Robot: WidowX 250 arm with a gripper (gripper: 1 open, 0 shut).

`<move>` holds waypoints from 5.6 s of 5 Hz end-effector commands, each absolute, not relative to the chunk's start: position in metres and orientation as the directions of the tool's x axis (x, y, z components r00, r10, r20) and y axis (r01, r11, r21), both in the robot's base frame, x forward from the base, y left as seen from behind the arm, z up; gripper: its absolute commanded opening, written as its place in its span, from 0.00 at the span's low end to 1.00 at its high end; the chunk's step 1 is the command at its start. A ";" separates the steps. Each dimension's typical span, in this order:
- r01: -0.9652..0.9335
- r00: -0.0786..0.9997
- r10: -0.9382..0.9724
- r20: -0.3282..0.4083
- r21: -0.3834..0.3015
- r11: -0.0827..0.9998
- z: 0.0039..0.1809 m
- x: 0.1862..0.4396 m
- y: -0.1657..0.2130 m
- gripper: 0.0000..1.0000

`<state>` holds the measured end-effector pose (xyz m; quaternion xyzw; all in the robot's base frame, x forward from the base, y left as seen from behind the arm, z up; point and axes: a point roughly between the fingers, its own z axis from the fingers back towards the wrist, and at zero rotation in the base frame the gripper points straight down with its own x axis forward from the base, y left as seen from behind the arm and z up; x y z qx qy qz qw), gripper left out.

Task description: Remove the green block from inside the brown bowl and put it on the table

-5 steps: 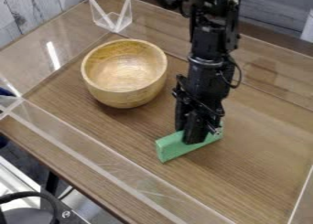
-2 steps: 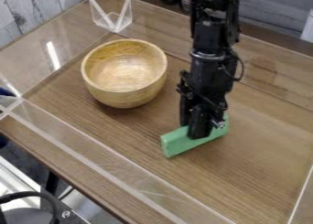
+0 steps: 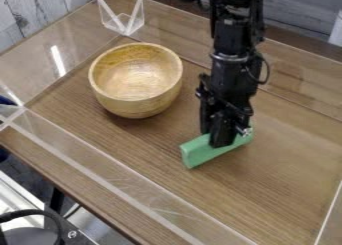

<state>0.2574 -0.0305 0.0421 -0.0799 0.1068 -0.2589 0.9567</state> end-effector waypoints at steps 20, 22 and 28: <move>0.282 0.954 -0.299 -0.018 -0.277 0.918 0.053 0.295 -0.031 0.00; 0.295 0.950 -0.312 -0.022 -0.267 0.917 0.056 0.301 -0.024 0.00; 0.323 0.938 -0.345 -0.023 -0.294 0.899 0.034 0.305 -0.017 0.00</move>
